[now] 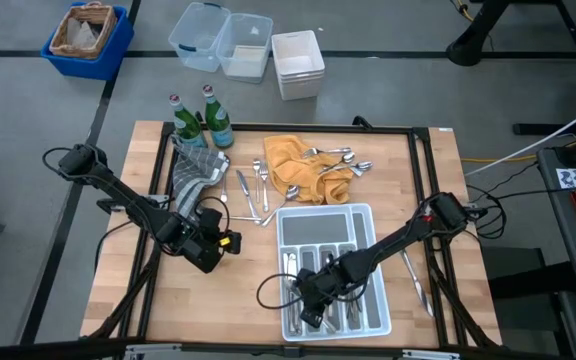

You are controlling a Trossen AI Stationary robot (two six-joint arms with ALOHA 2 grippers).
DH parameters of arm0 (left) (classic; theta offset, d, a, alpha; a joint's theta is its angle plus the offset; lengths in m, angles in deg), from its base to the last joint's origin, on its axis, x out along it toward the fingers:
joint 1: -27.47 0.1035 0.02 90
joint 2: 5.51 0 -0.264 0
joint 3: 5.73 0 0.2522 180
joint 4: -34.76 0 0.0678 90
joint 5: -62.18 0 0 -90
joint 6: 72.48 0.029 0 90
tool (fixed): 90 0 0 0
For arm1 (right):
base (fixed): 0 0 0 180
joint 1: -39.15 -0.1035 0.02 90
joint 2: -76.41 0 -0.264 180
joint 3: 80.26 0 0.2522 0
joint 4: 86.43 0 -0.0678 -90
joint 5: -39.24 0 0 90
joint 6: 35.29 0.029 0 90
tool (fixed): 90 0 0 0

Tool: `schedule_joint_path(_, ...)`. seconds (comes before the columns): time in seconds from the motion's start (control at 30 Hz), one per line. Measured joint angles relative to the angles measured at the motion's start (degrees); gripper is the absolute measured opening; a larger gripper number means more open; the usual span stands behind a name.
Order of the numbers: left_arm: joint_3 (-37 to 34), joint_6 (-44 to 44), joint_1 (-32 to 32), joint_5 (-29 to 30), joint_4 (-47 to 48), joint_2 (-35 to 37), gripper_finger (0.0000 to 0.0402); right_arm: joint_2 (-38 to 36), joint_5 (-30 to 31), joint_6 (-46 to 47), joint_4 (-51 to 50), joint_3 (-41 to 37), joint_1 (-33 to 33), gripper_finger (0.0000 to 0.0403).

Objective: Sort silverware
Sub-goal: Put the table knife into the silverware tray

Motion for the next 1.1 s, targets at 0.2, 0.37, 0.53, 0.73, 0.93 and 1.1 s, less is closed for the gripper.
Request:
schedule_joint_path(0.2, 0.00, 0.02, 0.00, 0.00, -0.10, 0.00, 0.0109, -0.14, -3.11, 0.49, 1.13, -0.03, 0.04, 0.0043)
schedule_joint_path(0.37, 0.00, 0.02, 0.00, 0.00, -0.10, 0.00, 0.0109, -0.24, -4.65, 2.43, 0.73, 1.91, 0.03, 0.0019)
schedule_joint_path(0.53, 0.00, 0.04, 0.00, 0.00, -0.10, 0.00, 0.0109, -0.33, -4.62, 9.76, 1.06, 4.78, 0.54, 0.0042)
schedule_joint_path(0.73, 0.00, 0.04, 0.00, 0.00, -0.10, 0.00, 0.0109, -0.33, 1.50, 20.69, 1.12, 6.22, 0.52, 0.0017)
schedule_joint_path(0.93, 0.00, 0.06, 0.00, 0.00, -0.06, 0.00, 0.0109, -0.33, 10.49, 28.37, 1.01, 6.22, 0.44, 0.0032)
schedule_joint_path(1.1, 0.00, 0.06, 0.00, 0.00, -0.05, 0.00, 0.0109, 0.00, 16.08, 32.37, 0.83, 6.20, 0.85, 0.0039)
